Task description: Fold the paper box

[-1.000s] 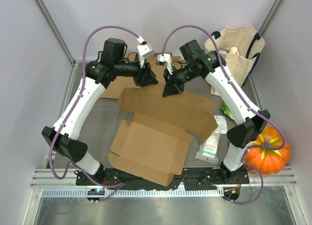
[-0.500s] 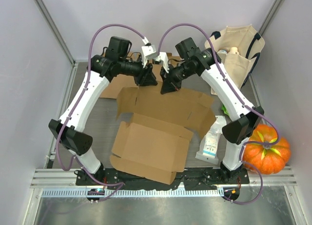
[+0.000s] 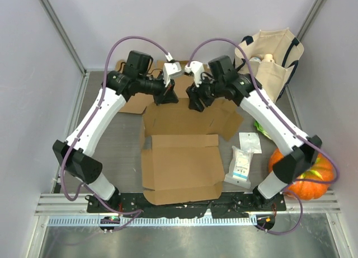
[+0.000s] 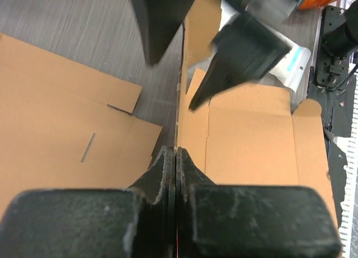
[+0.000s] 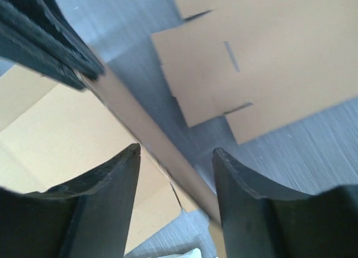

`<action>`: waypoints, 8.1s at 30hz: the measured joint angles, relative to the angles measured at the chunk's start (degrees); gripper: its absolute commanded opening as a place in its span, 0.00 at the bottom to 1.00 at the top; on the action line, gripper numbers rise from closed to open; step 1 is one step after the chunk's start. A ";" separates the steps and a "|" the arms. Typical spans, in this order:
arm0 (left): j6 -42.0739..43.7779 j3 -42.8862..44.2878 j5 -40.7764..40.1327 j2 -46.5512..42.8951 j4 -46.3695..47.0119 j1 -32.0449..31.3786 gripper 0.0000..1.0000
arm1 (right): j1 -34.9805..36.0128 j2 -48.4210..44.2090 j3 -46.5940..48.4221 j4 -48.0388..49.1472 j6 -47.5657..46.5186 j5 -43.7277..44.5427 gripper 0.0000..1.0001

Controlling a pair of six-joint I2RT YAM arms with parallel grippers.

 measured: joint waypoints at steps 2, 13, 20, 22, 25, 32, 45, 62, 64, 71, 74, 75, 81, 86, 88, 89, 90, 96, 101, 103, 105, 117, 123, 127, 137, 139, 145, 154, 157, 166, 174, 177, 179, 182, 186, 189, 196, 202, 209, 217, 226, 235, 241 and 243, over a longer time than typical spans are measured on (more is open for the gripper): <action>0.07 -2.12 -0.74 -0.83 1.09 -0.20 0.00 | -0.20 -4.66 -5.14 3.72 4.22 5.16 0.84; -0.26 -5.44 -3.26 -2.84 5.44 -0.20 0.00 | -0.85 -23.21 -10.80 9.03 48.50 40.41 0.86; -0.63 -7.06 -3.43 -5.25 7.72 -0.20 0.00 | -0.96 -16.94 -9.14 -2.49 88.19 43.67 0.85; -0.66 -7.65 -3.48 -5.97 8.35 -0.20 0.00 | -0.96 -15.17 -9.11 -3.63 94.73 42.38 0.83; -0.66 -8.24 -3.50 -6.80 9.11 -0.20 0.00 | -0.74 -12.24 -8.46 -5.03 102.88 40.54 0.81; -0.61 -8.74 -3.69 -7.10 10.08 -0.22 0.00 | 1.36 -6.23 -1.14 -9.11 111.97 39.78 0.61; -0.39 -10.12 -4.55 -7.65 11.17 -0.33 0.00 | 2.45 -5.90 -2.56 -10.19 118.22 37.79 0.48; -0.76 -11.23 -5.90 -9.03 11.04 -1.68 0.52 | 2.43 -4.28 -5.44 -6.88 122.99 35.45 0.03; -2.16 -11.23 -6.08 -9.55 11.93 -1.84 0.58 | 2.45 -4.28 -6.21 -6.64 123.27 35.26 0.01; -13.46 -12.02 -12.98 -18.14 16.50 -1.92 0.61 | 2.60 -4.70 -10.19 -3.61 122.99 35.17 0.01; -22.23 -18.40 -23.98 -28.13 21.51 -2.03 0.51 | 2.60 -6.23 -14.80 0.68 122.53 35.41 0.01; -23.87 -19.71 -25.81 -29.92 21.94 -2.03 0.51 | 2.62 -6.82 -16.17 2.10 122.36 35.58 0.01; -37.44 -37.81 -36.17 -44.72 25.70 -1.97 0.66 | 3.04 -8.66 -20.96 9.81 120.39 37.79 0.01; -45.66 -47.21 -44.78 -48.59 24.81 -2.01 0.60 | 4.44 -8.66 -22.47 15.32 118.77 41.22 0.01; -47.43 -48.02 -46.73 -48.28 24.57 -2.03 0.56 | 5.20 -8.55 -22.58 16.63 118.53 42.36 0.01; -48.28 -48.02 -47.50 -48.15 24.55 -2.03 0.55 | 5.60 -8.44 -22.58 17.42 118.46 43.10 0.01; -48.94 -47.80 -48.54 -48.00 24.55 -2.03 0.54 | 5.90 -8.22 -22.58 18.05 118.36 43.71 0.01; -51.76 -43.69 -54.82 -44.26 23.71 -2.01 0.48 | 8.46 -4.96 -21.70 21.03 117.39 49.05 0.01; -53.05 -42.53 -57.16 -41.79 23.02 -1.70 0.39 | 9.73 -1.53 -20.22 23.74 116.89 51.95 0.01; -53.00 -42.53 -57.72 -40.98 22.10 -1.55 0.37 | 9.94 -0.74 -20.22 25.00 116.65 52.59 0.01; -52.94 -42.53 -58.25 -40.39 21.33 -1.25 0.37 | 9.99 0.00 -20.24 26.82 116.41 53.11 0.01; -52.26 -42.40 -58.58 -38.66 19.93 1.90 0.39 | 9.97 4.24 -19.08 33.24 116.67 54.40 0.01; -51.47 -41.46 -57.33 -36.30 19.89 2.99 0.37 | 9.42 5.46 -19.19 35.41 117.48 54.27 0.01; -51.39 -40.35 -56.61 -34.51 20.02 3.39 0.30 | 8.68 5.79 -19.19 37.66 118.07 53.88 0.01; -50.05 -37.83 -56.98 -25.75 20.39 3.78 0.21 | 7.76 6.16 -20.59 41.83 118.88 52.61 0.01; -49.96 -37.73 -57.07 -24.06 20.41 3.85 0.20 | 7.76 6.16 -21.79 42.88 118.86 52.35 0.01; -50.07 -37.59 -56.35 -20.31 21.31 3.89 0.18 | 7.78 5.38 -27.28 48.98 116.67 51.58 0.01; -52.43 -43.63 -50.90 -20.55 26.67 3.91 0.21 | 7.78 -0.11 -44.41 72.11 107.89 49.81 0.01; -53.16 -46.86 -48.96 -22.95 27.52 3.91 0.32 | 7.78 -0.70 -47.28 76.87 106.07 49.13 0.01; -54.64 -51.36 -53.29 -44.26 27.19 3.89 0.64 | 7.78 -1.33 -49.86 81.20 105.07 48.74 0.01; -61.05 -52.30 -61.81 -48.35 18.36 4.00 0.43 | 7.76 -1.42 -49.86 80.70 105.42 48.74 0.01; -63.71 -54.27 -60.54 -46.71 16.57 4.00 0.58 | 7.76 -1.42 -49.86 80.56 105.79 48.70 0.01; -65.99 -58.58 -58.75 -47.98 16.79 4.00 0.56 | 7.76 -1.42 -49.86 80.50 106.05 48.68 0.01; -69.68 -64.30 -56.76 -51.19 15.87 4.00 0.44 | 7.76 -1.42 -49.86 80.41 106.31 48.52 0.01; -71.21 -65.07 -53.02 -51.71 15.87 4.00 0.38 | 7.72 -1.42 -49.83 80.04 106.40 48.54 0.01; -73.83 -66.16 -48.30 -52.39 17.44 4.00 0.32 | 7.65 -1.42 -49.81 79.84 106.64 48.54 0.01; -83.93 -78.18 -37.75 -54.49 27.82 4.00 0.23 | 7.65 -1.42 -49.31 79.34 106.92 48.35 0.01; -86.62 -81.40 -38.62 -53.05 31.65 4.00 0.41 | 7.65 -1.42 -49.29 79.10 107.03 48.35 0.01; -83.82 -79.45 -42.25 -46.31 34.99 4.00 0.44 | 7.65 -1.42 -49.31 79.10 107.30 48.00 0.01; -76.37 -69.51 -44.35 -38.86 39.67 4.00 0.41 | 7.67 -1.42 -49.31 79.08 107.73 47.45 0.01; -73.79 -65.53 -38.58 -31.65 43.39 4.00 0.41 | 8.17 -1.42 -49.31 79.01 107.91 47.54 0.01; -71.60 -68.50 -31.52 -39.19 42.88 4.00 0.55 | 8.22 -1.42 -49.31 79.01 107.91 47.71 0.01; -69.51 -69.29 -34.10 -52.68 37.53 4.00 0.53 | 8.31 -1.42 -49.31 79.01 107.93 47.74 0.01; -69.64 -69.31 -36.22 -55.17 35.85 4.00 0.49 | 8.31 -1.42 -49.31 79.01 107.93 47.74 0.01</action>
